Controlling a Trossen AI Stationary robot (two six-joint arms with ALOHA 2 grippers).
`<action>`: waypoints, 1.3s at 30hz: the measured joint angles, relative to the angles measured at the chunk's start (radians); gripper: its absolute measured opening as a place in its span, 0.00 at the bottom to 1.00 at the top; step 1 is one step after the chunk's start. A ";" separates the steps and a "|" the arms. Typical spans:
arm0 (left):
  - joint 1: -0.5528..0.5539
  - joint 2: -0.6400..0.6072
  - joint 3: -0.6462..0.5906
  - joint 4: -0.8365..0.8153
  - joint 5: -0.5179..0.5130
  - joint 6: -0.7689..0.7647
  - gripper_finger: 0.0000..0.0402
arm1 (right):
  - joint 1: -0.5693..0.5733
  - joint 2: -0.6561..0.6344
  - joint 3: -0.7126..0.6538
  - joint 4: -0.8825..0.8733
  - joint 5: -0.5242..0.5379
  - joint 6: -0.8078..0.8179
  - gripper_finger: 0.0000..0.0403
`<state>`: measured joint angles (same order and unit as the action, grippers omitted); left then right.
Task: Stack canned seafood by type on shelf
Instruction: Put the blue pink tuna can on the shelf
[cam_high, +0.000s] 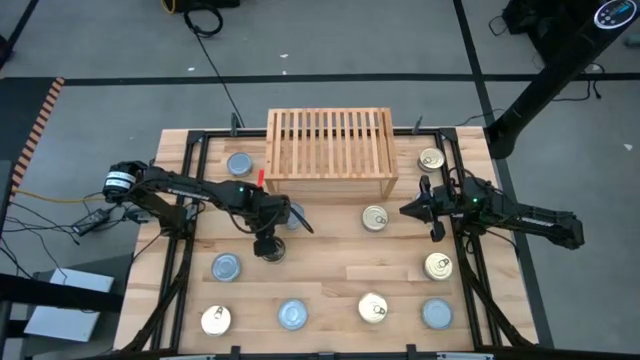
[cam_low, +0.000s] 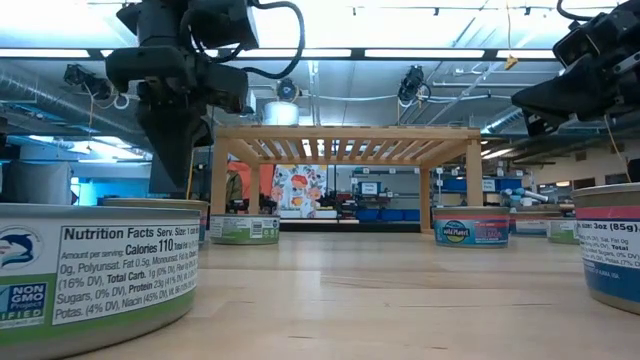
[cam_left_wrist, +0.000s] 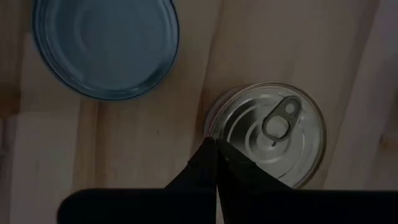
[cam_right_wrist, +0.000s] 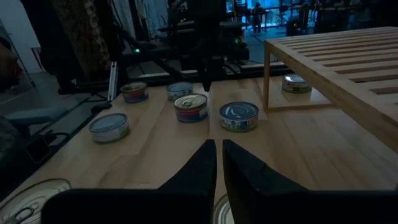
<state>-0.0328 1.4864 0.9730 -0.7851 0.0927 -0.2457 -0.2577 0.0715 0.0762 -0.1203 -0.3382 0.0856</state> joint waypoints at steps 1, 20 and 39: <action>-0.001 0.000 0.000 -0.001 0.007 -0.001 0.01 | 0.000 0.000 0.000 -0.003 0.000 0.000 0.10; 0.020 0.007 -0.067 0.057 0.034 -0.020 0.28 | 0.000 0.000 0.000 -0.009 0.003 -0.002 0.10; 0.038 0.006 -0.095 0.079 0.084 0.027 0.01 | 0.000 0.000 0.000 -0.009 0.003 -0.009 0.10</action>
<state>0.0051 1.4925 0.8784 -0.7060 0.1764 -0.2187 -0.2577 0.0715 0.0761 -0.1291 -0.3351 0.0768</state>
